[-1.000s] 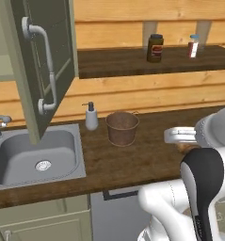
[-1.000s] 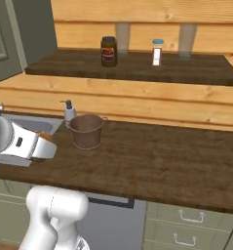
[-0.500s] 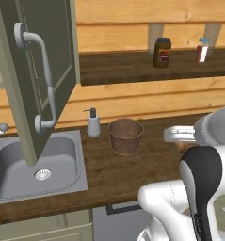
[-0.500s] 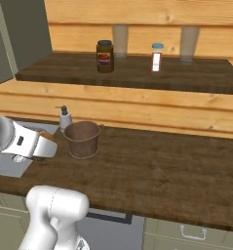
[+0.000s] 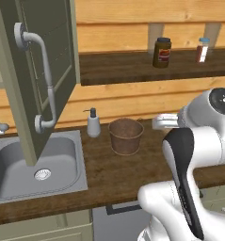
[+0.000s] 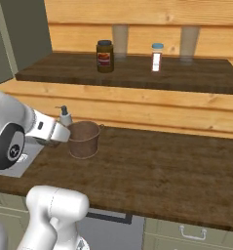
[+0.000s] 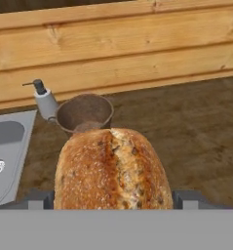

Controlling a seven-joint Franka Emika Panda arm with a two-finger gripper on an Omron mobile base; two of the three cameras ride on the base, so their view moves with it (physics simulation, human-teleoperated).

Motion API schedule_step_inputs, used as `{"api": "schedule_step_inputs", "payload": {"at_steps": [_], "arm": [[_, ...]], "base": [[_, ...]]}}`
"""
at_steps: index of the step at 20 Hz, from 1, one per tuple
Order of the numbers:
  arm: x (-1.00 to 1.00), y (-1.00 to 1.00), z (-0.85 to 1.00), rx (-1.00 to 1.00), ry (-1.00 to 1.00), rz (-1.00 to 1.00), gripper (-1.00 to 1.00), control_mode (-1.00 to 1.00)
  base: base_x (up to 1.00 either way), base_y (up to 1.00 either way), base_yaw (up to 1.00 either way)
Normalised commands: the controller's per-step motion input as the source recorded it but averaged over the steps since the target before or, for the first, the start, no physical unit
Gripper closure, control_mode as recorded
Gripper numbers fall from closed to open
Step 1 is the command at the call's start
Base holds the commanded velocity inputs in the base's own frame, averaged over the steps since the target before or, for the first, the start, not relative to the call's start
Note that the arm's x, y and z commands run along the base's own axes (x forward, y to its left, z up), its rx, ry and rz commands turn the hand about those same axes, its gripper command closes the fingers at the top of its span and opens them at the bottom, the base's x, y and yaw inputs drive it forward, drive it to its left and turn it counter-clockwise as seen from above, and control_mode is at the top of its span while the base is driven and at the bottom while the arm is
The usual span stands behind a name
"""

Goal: Open the cabinet, pick up the bread from the cabinet and place it in the basket. Then move the basket to the dining counter.

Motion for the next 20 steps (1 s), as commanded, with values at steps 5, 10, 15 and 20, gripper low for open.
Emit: {"api": "schedule_step_inputs", "payload": {"at_steps": [5,10,15,20], "arm": [[0.66,0.09,-0.40,0.00,0.00,0.00,1.00,-1.00],[0.61,0.14,-0.54,-0.02,0.03,0.00,1.00,-1.00],[0.84,0.12,-0.34,-0.05,0.00,0.01,1.00,-1.00],[0.77,0.13,0.00,0.00,0.00,0.02,1.00,-1.00]], "base": [[0.00,0.00,0.00],[0.00,0.00,0.00],[0.00,0.00,0.00],[0.00,0.00,0.00]]}}
